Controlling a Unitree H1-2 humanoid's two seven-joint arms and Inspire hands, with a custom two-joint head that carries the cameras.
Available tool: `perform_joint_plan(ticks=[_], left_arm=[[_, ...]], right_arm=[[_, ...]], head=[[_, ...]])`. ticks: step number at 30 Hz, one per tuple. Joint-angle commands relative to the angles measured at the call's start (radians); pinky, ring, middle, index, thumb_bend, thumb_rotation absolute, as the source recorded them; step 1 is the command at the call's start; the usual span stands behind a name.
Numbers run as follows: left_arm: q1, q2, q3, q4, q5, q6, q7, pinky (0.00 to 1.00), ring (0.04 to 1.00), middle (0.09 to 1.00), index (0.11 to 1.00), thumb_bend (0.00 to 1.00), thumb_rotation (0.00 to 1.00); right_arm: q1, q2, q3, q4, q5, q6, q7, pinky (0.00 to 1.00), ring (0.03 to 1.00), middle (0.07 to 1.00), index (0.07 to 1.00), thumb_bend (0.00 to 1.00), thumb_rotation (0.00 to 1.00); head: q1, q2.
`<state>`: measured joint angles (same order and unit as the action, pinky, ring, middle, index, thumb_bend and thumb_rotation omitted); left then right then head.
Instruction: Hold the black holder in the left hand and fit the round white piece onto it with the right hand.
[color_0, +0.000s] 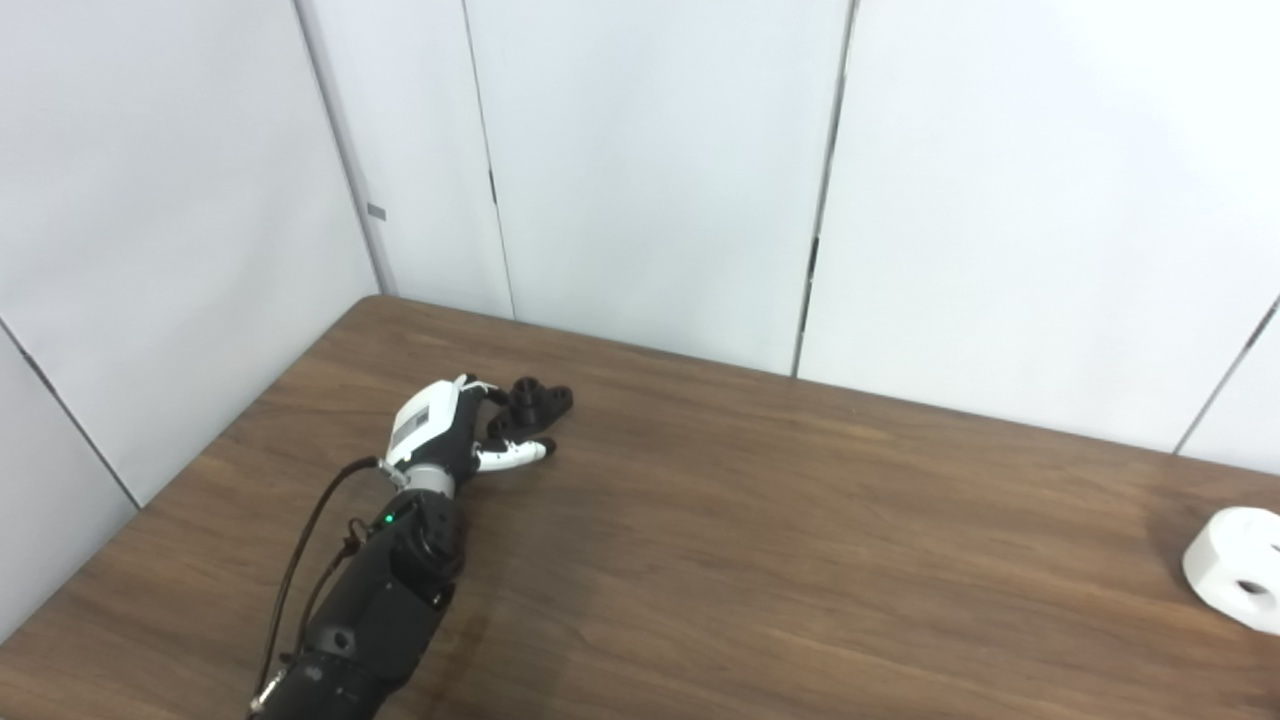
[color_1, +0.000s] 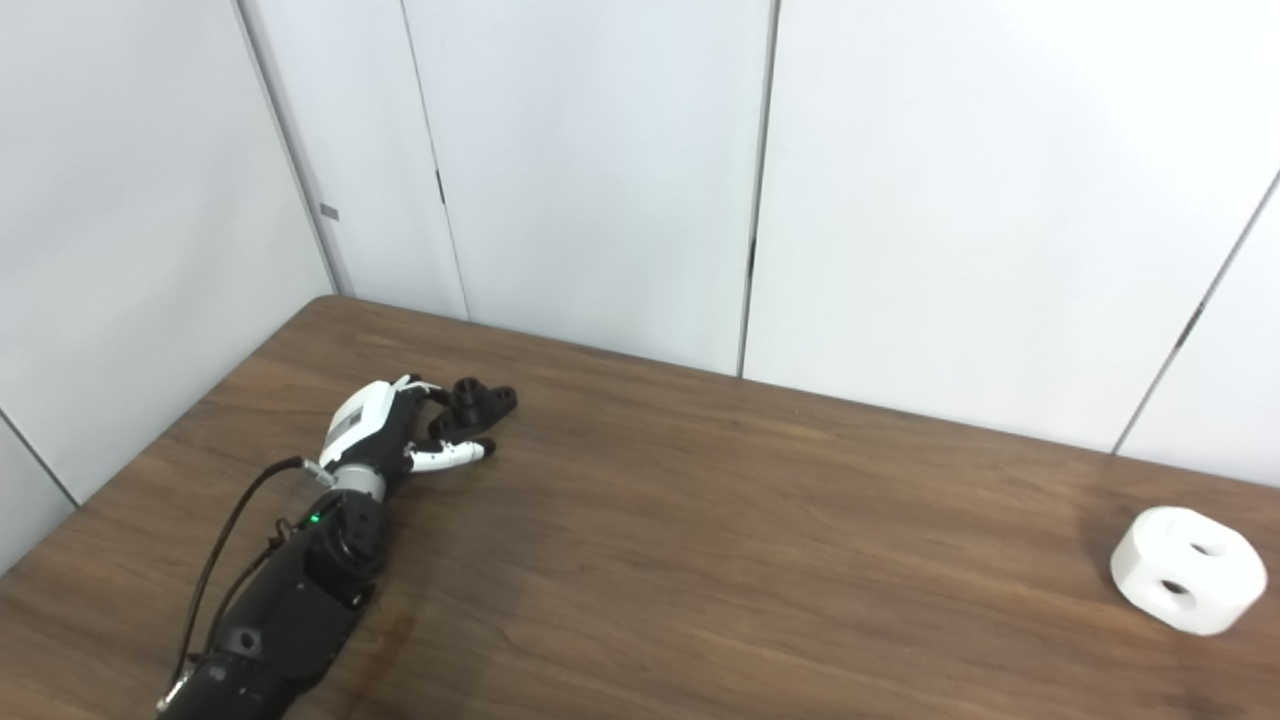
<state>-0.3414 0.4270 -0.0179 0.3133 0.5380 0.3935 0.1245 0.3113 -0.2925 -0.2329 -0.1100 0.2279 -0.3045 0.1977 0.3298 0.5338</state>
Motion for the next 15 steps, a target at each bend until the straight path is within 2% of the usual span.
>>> perform_joint_plan(ticks=[1, 5, 10, 15], left_arm=[[-0.023, 0.032, -0.014, -0.007, 0.026, 0.000, 0.010, 1.00, 1.000, 0.960, 0.755, 0.88, 0.35], [-0.016, 0.042, -0.029, -0.002, 0.038, -0.015, 0.024, 1.00, 1.000, 0.945, 0.744, 0.89, 0.33], [-0.013, 0.047, -0.043, -0.012, 0.042, 0.008, 0.017, 1.00, 1.000, 0.943, 0.735, 0.88, 0.33], [-0.012, 0.045, -0.044, -0.007, 0.036, 0.002, 0.026, 1.00, 1.000, 0.928, 0.667, 0.84, 0.30]], right_arm=[[0.034, 0.026, 0.020, 0.030, 0.012, 0.004, 0.004, 1.00, 1.000, 1.000, 1.000, 0.73, 1.00], [0.035, 0.024, 0.018, 0.027, 0.009, 0.010, 0.002, 1.00, 1.000, 1.000, 1.000, 0.74, 1.00], [0.034, 0.022, 0.016, 0.025, 0.011, 0.011, 0.001, 1.00, 1.000, 1.000, 1.000, 0.73, 1.00], [0.036, 0.018, 0.015, 0.020, 0.010, 0.020, 0.001, 1.00, 1.000, 1.000, 1.000, 0.74, 1.00]], head=[[0.001, 0.001], [0.003, 0.004], [0.003, 0.009], [0.003, 0.011]])
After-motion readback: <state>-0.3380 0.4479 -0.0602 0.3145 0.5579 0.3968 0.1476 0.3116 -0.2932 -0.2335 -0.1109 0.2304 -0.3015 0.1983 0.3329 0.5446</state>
